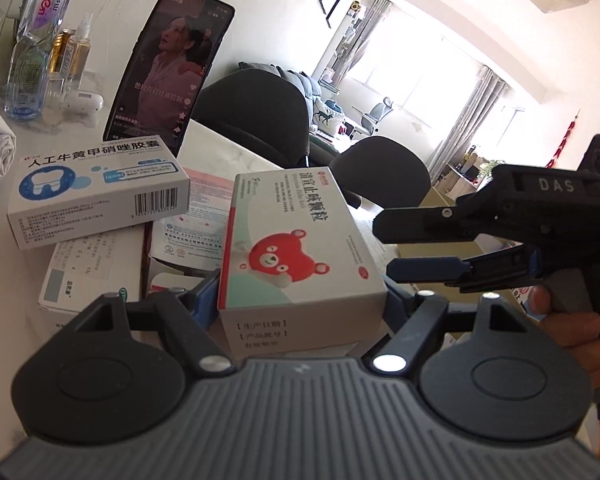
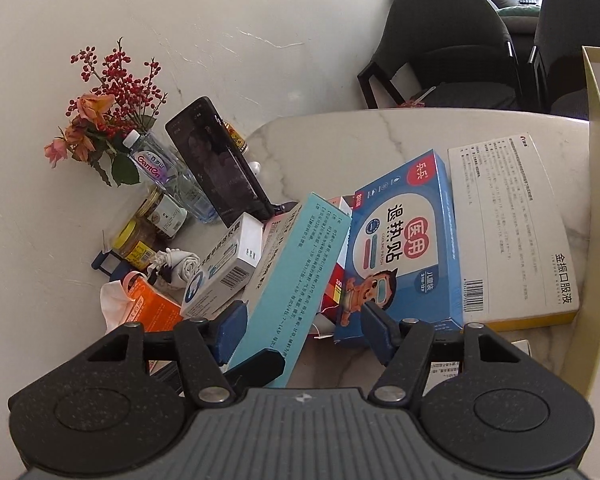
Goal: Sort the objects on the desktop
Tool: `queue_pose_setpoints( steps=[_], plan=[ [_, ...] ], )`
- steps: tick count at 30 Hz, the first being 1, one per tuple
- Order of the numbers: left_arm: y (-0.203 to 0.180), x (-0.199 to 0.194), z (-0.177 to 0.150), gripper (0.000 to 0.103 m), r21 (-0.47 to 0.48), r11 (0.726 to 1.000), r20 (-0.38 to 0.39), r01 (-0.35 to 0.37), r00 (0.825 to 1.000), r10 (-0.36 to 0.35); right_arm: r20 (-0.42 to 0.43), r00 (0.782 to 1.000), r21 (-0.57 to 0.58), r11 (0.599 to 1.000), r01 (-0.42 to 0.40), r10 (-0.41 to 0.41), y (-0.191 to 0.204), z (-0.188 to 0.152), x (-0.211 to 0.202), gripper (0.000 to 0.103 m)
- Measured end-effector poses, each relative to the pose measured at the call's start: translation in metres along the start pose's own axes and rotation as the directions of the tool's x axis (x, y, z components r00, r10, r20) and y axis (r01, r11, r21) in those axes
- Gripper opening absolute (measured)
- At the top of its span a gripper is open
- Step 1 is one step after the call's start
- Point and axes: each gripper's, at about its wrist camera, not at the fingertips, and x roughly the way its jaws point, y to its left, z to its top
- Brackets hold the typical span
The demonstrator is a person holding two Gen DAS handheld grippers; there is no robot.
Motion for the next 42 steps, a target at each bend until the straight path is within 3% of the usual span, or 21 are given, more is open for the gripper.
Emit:
queue_pose_setpoints(
  steps=[11,19,34,42],
  plan=[
    [-0.002,-0.002,-0.005,0.077,-0.043,0.996,-0.011,0.081,0.997,-0.082,-0.066,0.995,0.072,0.995,-0.070,0.075,0.002,-0.004,0.028,0.064],
    [-0.004,0.001,-0.005,0.078,-0.030,0.996,-0.024,0.089,0.996,-0.090,-0.068,0.996,0.091,0.994,-0.054,0.060,-0.002,-0.007,0.030,0.055],
    [-0.016,0.003,0.000,0.079,0.034,0.991,-0.019,0.129,0.992,-0.129,0.016,0.997,0.054,0.996,-0.075,0.074,0.000,-0.005,0.005,0.044],
    [-0.033,0.007,0.001,0.089,0.107,0.985,-0.034,0.136,0.991,-0.133,0.050,0.997,0.074,0.995,-0.068,0.064,-0.006,-0.003,-0.009,0.042]
  ],
)
